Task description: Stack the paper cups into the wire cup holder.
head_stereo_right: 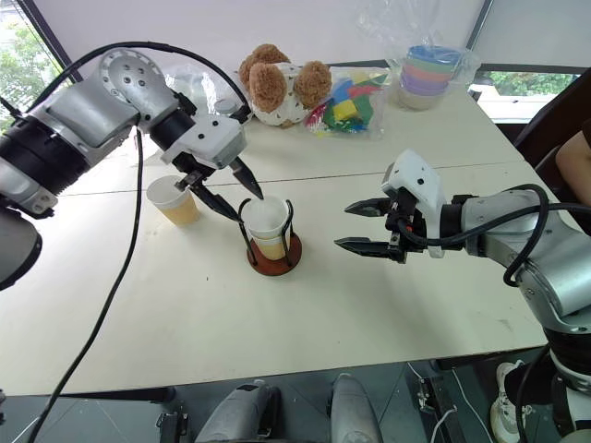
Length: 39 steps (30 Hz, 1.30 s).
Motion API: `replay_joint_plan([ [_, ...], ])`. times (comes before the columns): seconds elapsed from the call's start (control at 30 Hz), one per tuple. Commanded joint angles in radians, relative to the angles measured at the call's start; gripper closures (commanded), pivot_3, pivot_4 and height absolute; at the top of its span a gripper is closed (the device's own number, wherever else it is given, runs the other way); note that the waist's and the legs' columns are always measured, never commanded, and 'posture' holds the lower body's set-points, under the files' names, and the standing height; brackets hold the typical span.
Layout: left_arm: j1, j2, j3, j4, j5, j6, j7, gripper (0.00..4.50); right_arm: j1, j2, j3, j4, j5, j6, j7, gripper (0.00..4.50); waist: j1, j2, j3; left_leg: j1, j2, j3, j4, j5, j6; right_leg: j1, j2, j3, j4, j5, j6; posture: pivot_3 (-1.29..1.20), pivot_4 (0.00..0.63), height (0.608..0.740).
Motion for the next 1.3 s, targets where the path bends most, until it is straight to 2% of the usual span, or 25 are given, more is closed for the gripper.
replay_joint_plan([
  [0.03, -0.012, 0.004, 0.067, 0.03, 0.008, -0.002, -0.003, 0.2, -0.014, 0.002, -0.017, -0.032, 0.012, -0.01, -0.001, 1.58, -0.001, 0.0, 0.0, 0.0, 0.0, 0.0, 0.0, 0.0, 0.0, 0.0, 0.0, 0.0, 0.0, 0.0, 0.0, 0.0, 0.15, 0.74],
  [0.17, -0.03, -0.004, 0.152, 0.145, 0.074, -0.007, -0.003, 0.2, -0.054, 0.032, -0.038, -0.019, 0.053, -0.011, -0.001, 1.58, -0.005, 0.0, 0.0, 0.0, 0.0, 0.0, 0.0, 0.0, 0.0, 0.0, 0.0, 0.0, 0.0, 0.0, 0.0, 0.0, 0.15, 0.74],
  [0.27, -0.036, 0.055, 0.27, 0.361, 0.24, -0.041, 0.004, 0.2, -0.128, 0.067, -0.078, -0.054, 0.179, 0.013, 0.012, 1.58, -0.011, 0.0, 0.0, 0.0, 0.0, 0.0, 0.0, 0.0, 0.0, 0.0, 0.001, 0.0, 0.0, 0.0, 0.0, 0.0, 0.15, 0.74],
  [0.37, 0.006, 0.109, 0.366, 0.453, 0.356, -0.084, 0.032, 0.2, -0.172, 0.074, -0.079, -0.073, 0.224, 0.017, 0.012, 1.58, -0.025, 0.0, 0.0, 0.001, 0.002, 0.0, -0.001, -0.001, 0.001, -0.001, 0.003, 0.0, 0.0, 0.0, 0.0, 0.0, 0.15, 0.74],
  [0.53, 0.147, 0.196, 0.537, 0.434, 0.447, -0.081, 0.072, 0.2, -0.205, 0.068, -0.037, -0.05, 0.204, -0.012, 0.037, 1.58, -0.017, -0.001, 0.0, 0.0, 0.001, -0.001, 0.0, -0.002, 0.003, 0.0, 0.002, 0.0, 0.0, 0.0, 0.0, 0.0, 0.15, 0.74],
  [0.73, 0.393, 0.24, 0.71, 0.27, 0.471, -0.05, 0.106, 0.2, -0.203, 0.075, 0.02, 0.027, 0.132, -0.062, 0.078, 1.58, 0.002, -0.002, 0.0, -0.001, 0.0, 0.0, 0.002, -0.001, 0.003, 0.0, 0.0, 0.0, 0.0, 0.0, 0.001, 0.0, 0.15, 0.74],
  [0.97, 0.526, 0.215, 0.8, 0.177, 0.545, -0.032, 0.144, 0.2, -0.215, 0.072, 0.052, 0.06, 0.08, -0.085, 0.105, 1.58, 0.0, -0.003, -0.001, -0.001, 0.0, 0.0, 0.001, -0.001, 0.002, -0.001, -0.001, -0.001, 0.0, 0.0, 0.001, 0.0, 0.15, 0.74],
  [1.3, 0.489, 0.067, 0.818, 0.39, 0.679, -0.149, 0.23, 0.2, -0.202, 0.048, 0.03, 0.031, 0.081, -0.061, 0.099, 1.58, 0.002, -0.003, -0.001, -0.001, 0.0, 0.0, 0.001, -0.001, 0.002, -0.001, -0.001, -0.001, 0.0, 0.0, 0.001, 0.0, 0.15, 0.74],
])
